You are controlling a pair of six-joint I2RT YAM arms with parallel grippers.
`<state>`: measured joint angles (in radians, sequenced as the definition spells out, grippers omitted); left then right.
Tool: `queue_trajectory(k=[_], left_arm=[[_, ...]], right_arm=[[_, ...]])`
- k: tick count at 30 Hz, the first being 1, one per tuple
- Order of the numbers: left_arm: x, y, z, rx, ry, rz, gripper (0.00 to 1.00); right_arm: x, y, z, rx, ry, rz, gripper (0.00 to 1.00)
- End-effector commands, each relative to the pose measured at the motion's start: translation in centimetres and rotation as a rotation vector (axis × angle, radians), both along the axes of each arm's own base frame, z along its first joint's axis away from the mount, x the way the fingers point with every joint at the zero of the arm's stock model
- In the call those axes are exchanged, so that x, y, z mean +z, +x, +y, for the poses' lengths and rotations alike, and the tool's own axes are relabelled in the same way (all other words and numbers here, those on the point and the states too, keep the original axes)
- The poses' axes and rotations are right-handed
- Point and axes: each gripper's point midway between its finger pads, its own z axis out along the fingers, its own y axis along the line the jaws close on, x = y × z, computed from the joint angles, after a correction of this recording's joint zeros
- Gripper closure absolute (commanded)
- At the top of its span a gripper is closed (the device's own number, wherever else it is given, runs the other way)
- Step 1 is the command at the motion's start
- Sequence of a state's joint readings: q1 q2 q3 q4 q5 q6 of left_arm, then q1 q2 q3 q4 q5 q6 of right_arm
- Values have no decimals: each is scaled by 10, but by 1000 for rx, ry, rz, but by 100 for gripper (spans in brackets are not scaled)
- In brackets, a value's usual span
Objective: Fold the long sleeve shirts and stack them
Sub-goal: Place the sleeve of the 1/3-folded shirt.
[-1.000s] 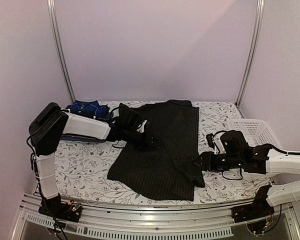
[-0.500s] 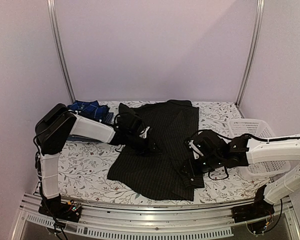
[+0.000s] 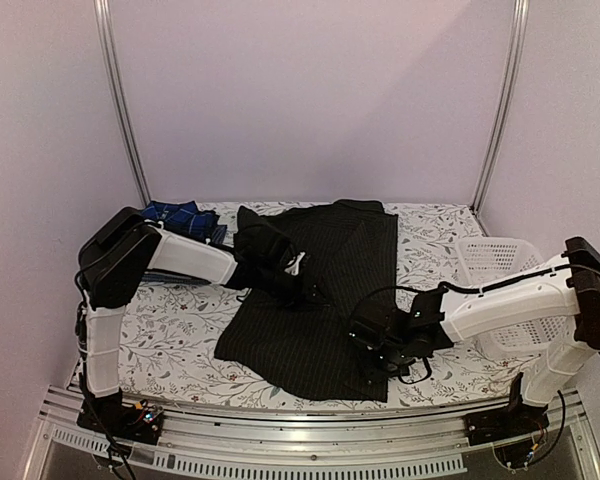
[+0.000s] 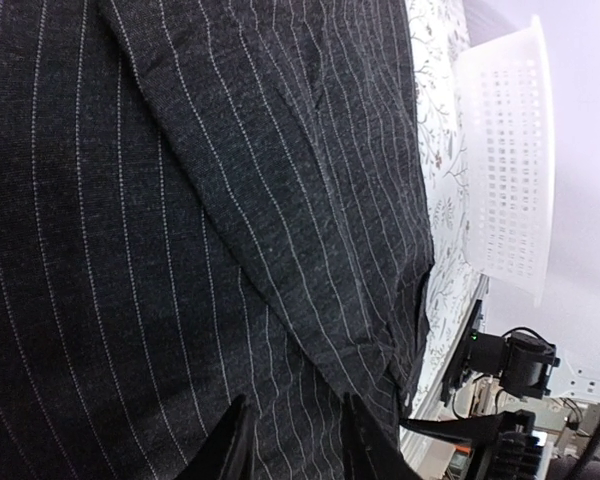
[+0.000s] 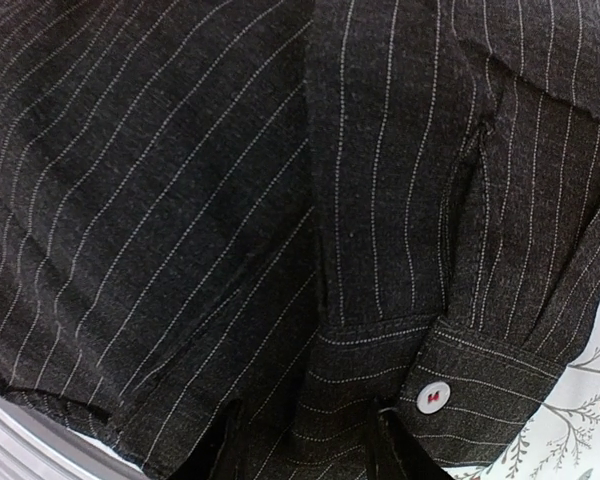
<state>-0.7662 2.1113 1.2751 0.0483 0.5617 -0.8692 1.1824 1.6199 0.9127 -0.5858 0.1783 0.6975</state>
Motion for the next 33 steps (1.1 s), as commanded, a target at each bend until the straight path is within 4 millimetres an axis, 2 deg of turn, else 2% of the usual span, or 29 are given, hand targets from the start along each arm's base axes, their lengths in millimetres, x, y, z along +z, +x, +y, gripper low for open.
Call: queue_trajectory(k=[1, 10, 17, 25, 33], left_arm=[[5, 0, -10, -15, -23, -10, 70], [4, -1, -10, -14, -21, -7, 70], [6, 0, -11, -13, -22, -9, 70], [6, 1, -6, -4, -12, -11, 70], [9, 3, -4, 5, -11, -16, 70]], right_arm=[[-1, 7, -6, -50, -98, -45, 63], [-7, 12, -11, -66, -196, -68, 74], [10, 20, 2, -55, -181, -95, 100], [35, 18, 39, 30, -83, -72, 100], [29, 6, 54, 82, -42, -17, 100]])
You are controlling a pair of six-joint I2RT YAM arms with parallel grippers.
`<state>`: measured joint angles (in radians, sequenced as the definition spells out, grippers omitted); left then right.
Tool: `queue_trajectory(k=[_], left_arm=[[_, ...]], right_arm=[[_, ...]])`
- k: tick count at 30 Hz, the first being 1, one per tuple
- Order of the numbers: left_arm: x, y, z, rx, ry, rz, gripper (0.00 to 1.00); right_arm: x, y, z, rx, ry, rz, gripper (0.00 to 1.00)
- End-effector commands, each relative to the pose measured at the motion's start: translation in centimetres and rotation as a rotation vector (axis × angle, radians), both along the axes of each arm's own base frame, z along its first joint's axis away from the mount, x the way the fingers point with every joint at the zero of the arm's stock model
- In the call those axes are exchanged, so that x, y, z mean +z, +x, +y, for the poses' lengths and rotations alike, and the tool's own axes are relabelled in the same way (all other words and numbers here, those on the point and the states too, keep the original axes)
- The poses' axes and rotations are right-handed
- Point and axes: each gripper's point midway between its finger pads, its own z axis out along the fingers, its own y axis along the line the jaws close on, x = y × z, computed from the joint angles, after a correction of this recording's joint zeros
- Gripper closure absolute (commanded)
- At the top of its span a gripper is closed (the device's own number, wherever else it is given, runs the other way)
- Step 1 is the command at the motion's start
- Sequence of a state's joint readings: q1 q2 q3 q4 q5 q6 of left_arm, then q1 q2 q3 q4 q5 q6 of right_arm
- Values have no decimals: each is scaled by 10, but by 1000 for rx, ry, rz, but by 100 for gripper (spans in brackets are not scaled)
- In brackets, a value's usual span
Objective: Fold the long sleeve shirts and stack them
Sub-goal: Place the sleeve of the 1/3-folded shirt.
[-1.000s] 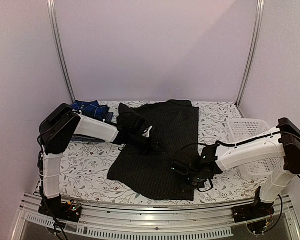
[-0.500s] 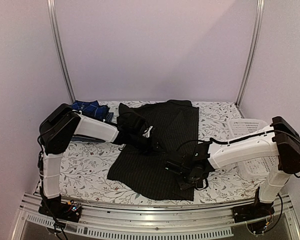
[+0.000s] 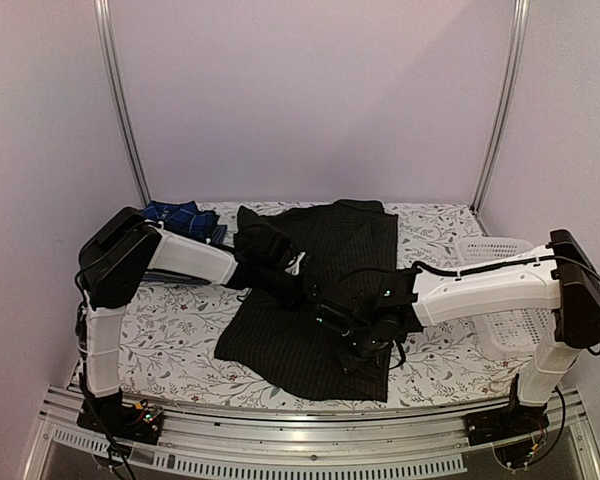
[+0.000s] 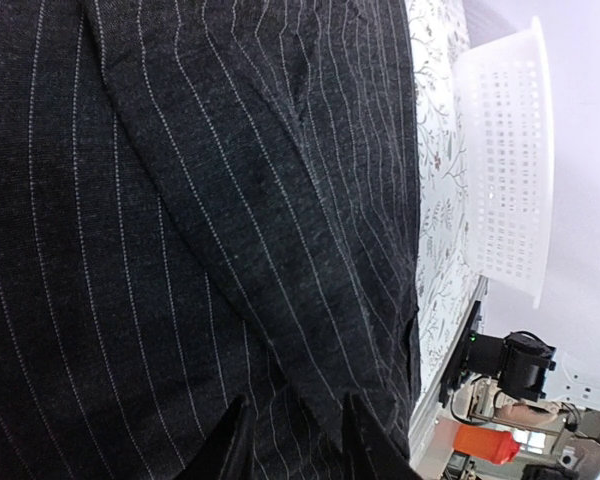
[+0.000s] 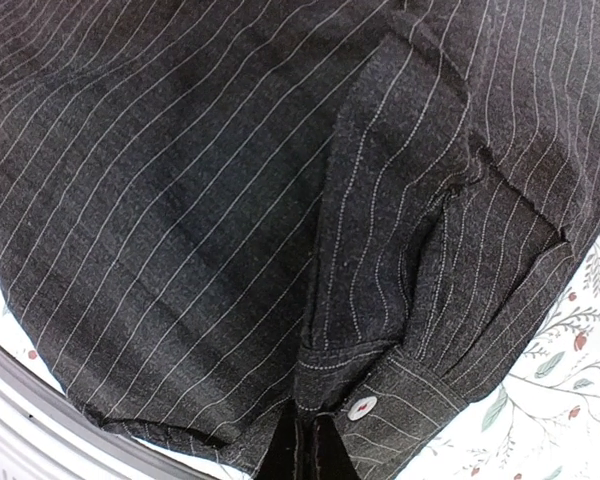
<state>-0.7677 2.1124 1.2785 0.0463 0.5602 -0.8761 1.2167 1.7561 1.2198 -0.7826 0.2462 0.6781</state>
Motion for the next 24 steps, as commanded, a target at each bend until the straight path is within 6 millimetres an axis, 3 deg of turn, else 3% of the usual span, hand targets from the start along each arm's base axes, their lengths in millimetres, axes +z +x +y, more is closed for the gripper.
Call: queue_trajectory(k=[1, 5, 8, 10, 12, 19, 24], left_arm=[[8, 3, -3, 0, -10, -19, 70], [5, 5, -5, 1, -8, -16, 69], [0, 9, -8, 1, -8, -12, 69], [-2, 12, -11, 0, -9, -11, 69], [-5, 17, -11, 15, 5, -17, 69], [-13, 43, -7, 88, 66, -75, 69], [-16, 59, -11, 106, 71, -101, 69]], right_arm=[[-9, -10, 10, 48, 1, 43, 100], [-20, -15, 5, 53, -26, 71, 99], [-11, -16, 12, 57, 29, 69, 76], [10, -11, 19, 52, 101, 37, 60], [30, -3, 19, 32, 159, 5, 51], [66, 38, -12, -119, 364, -52, 46], [73, 59, -25, -187, 534, -52, 48]])
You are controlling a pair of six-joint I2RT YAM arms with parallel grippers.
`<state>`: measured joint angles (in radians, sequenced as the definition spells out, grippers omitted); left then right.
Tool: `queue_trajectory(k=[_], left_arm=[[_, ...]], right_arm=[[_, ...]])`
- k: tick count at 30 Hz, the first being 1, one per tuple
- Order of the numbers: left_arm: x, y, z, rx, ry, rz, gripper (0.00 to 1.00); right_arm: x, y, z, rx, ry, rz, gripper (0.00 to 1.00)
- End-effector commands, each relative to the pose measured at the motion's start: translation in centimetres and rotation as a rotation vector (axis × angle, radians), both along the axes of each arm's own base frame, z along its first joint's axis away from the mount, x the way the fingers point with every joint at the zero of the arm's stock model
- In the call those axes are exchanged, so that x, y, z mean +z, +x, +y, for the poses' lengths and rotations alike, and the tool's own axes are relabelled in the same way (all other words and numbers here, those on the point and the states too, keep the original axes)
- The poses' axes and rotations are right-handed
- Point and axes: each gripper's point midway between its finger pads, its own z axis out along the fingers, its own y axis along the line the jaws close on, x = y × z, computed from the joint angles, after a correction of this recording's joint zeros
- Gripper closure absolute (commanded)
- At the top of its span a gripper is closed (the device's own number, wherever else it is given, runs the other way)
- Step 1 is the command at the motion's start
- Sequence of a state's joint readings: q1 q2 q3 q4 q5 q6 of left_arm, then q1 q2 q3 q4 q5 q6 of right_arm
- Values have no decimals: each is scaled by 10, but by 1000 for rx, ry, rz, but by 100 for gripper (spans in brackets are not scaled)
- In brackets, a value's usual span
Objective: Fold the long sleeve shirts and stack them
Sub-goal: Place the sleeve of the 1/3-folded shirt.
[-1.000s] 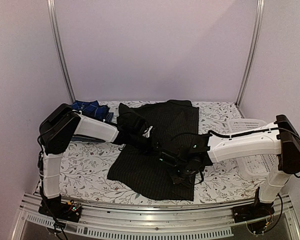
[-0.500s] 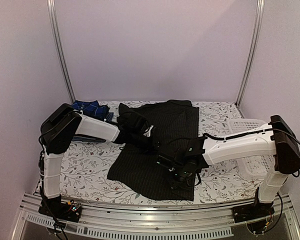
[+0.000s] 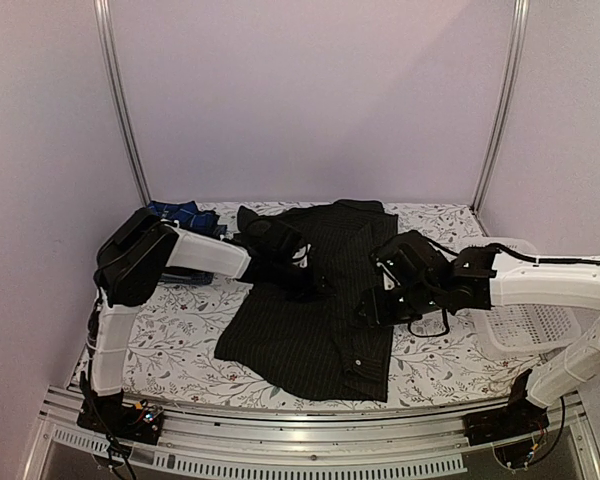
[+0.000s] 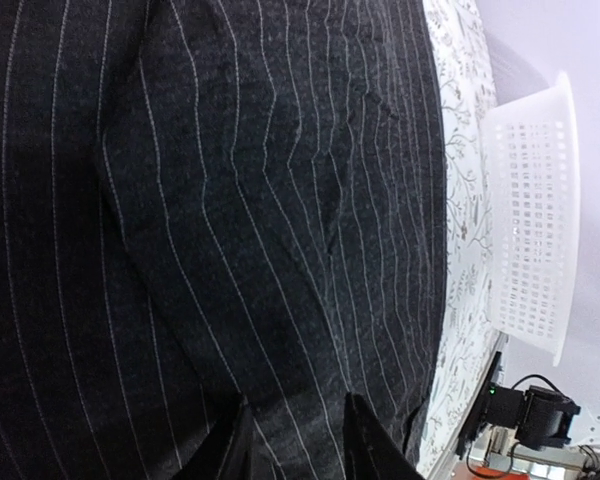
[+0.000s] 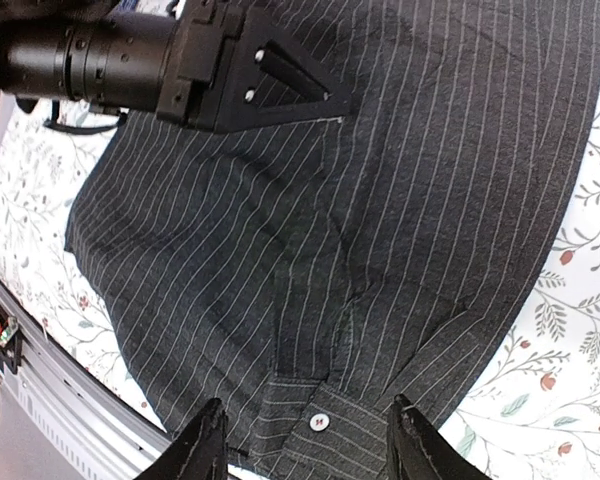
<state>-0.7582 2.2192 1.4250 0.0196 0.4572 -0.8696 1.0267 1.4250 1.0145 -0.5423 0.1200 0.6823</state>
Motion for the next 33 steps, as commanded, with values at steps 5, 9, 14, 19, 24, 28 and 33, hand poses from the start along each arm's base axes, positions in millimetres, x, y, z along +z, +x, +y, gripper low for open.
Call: queue_trajectory(k=[5, 9, 14, 19, 24, 28, 33], left_arm=[[-18, 24, 0, 34, 82, -19, 72], [-22, 36, 3, 54, 99, -28, 82], [-21, 49, 8, 77, 118, -40, 90], [-16, 55, 10, 73, 117, -51, 92], [-13, 56, 8, 54, 113, -64, 92], [-12, 57, 8, 48, 110, -63, 91], [-1, 61, 8, 45, 97, -74, 91]], right_arm=[[12, 23, 10, -24, 286, 2, 53], [-5, 29, 20, -9, 292, 30, 58], [-33, 39, 19, -24, 279, 66, 60], [-58, 28, 25, 19, 291, 137, 63], [-74, 3, 22, 40, 207, 147, 64], [-79, -13, 19, 60, 143, 140, 64], [-108, -29, 14, 70, 18, 166, 65]])
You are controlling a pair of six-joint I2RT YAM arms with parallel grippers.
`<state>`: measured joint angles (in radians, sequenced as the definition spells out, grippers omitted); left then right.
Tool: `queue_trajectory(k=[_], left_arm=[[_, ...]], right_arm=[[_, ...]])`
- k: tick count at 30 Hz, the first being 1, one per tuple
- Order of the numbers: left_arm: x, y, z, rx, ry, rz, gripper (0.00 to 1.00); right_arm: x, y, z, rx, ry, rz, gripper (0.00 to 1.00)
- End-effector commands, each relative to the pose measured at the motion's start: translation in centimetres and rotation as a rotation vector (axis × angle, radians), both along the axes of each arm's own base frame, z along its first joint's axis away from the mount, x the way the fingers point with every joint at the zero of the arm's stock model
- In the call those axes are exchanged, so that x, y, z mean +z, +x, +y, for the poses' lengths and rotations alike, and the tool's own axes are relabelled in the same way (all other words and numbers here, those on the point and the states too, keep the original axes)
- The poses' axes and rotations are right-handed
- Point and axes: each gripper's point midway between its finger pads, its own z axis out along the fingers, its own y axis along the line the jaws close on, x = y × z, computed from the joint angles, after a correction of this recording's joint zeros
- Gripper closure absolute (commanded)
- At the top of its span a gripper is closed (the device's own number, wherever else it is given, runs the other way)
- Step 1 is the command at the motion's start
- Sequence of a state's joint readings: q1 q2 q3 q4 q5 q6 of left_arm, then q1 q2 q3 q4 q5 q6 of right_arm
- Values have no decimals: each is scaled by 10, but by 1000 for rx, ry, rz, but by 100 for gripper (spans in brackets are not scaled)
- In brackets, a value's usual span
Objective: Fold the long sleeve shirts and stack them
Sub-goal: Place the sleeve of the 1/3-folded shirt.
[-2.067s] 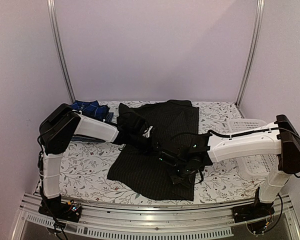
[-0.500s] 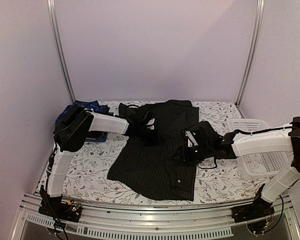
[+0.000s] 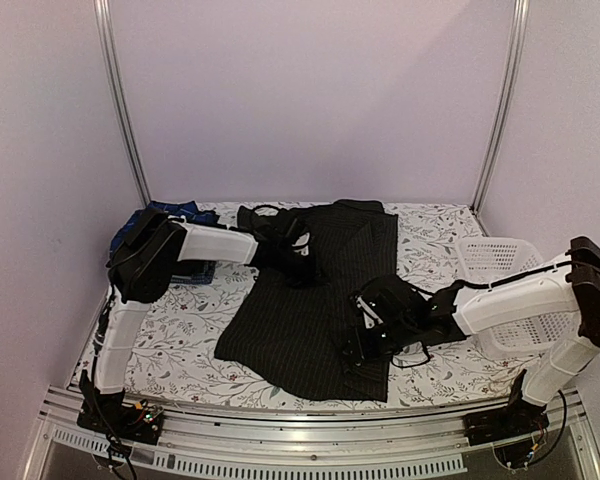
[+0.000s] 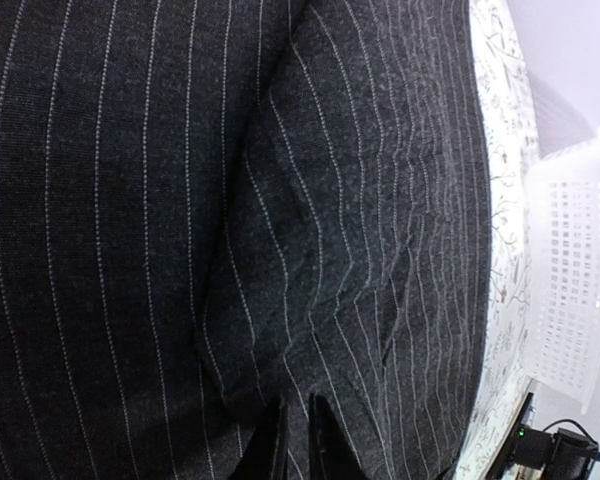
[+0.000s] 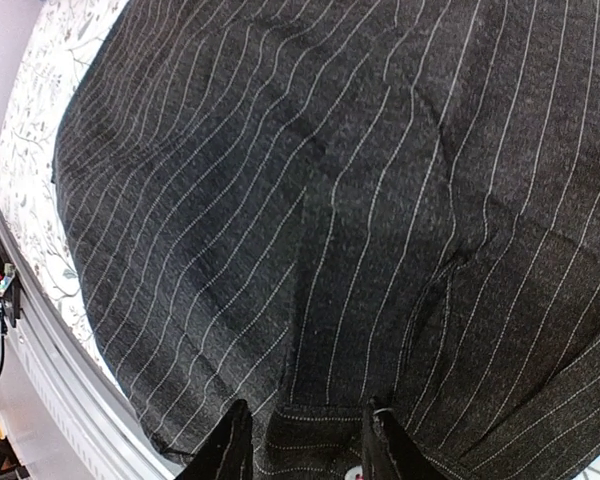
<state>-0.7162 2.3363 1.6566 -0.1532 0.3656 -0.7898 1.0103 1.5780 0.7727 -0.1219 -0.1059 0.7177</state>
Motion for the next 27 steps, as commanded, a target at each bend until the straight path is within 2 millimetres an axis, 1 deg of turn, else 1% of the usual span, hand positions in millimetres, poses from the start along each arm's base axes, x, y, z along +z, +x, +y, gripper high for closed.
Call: queue_trajectory(k=[1, 3, 4, 5, 6, 8, 10, 12, 15, 16, 18, 20, 21, 22, 23, 25, 27], left_arm=[[11, 10, 3, -11, -6, -20, 90], [20, 10, 3, -16, -8, -35, 88], [28, 11, 3, -23, -10, -53, 86], [33, 10, 4, -25, -7, -62, 84], [44, 11, 6, -27, -4, -82, 83], [58, 8, 15, -22, 17, -108, 78], [71, 3, 29, -14, 32, -127, 75], [81, -8, 46, -8, 39, -136, 72], [92, -28, 78, 11, 64, -151, 68], [93, -36, 88, 14, 73, -154, 66], [89, -55, 111, 21, 92, -138, 64], [81, -74, 133, 33, 109, -119, 62], [79, -83, 143, 40, 116, -110, 61], [67, -94, 157, 51, 137, -83, 60], [63, -103, 167, 61, 144, -70, 60], [57, -118, 182, 78, 147, -50, 60], [52, -132, 195, 96, 157, -32, 59]], right_arm=[[-28, -8, -13, -10, -124, 13, 65], [-37, -10, -15, -10, -151, 31, 66], [-41, -10, -15, -8, -165, 37, 67], [-42, -10, -15, -7, -170, 37, 67], [-42, -9, -14, -5, -176, 34, 67], [-37, -5, -13, -4, -179, 20, 65], [-27, -2, -9, -3, -164, 0, 60], [-9, 3, -4, -6, -129, -25, 55], [26, 13, 2, -16, -56, -73, 46], [37, 18, 1, -26, -31, -89, 44], [55, 28, -4, -51, 12, -110, 40], [64, 40, -13, -81, 36, -124, 39], [68, 46, -19, -100, 42, -135, 39], [68, 53, -24, -116, 42, -137, 39], [69, 59, -29, -131, 46, -136, 40], [71, 72, -33, -146, 60, -145, 41], [70, 85, -38, -164, 70, -149, 45]])
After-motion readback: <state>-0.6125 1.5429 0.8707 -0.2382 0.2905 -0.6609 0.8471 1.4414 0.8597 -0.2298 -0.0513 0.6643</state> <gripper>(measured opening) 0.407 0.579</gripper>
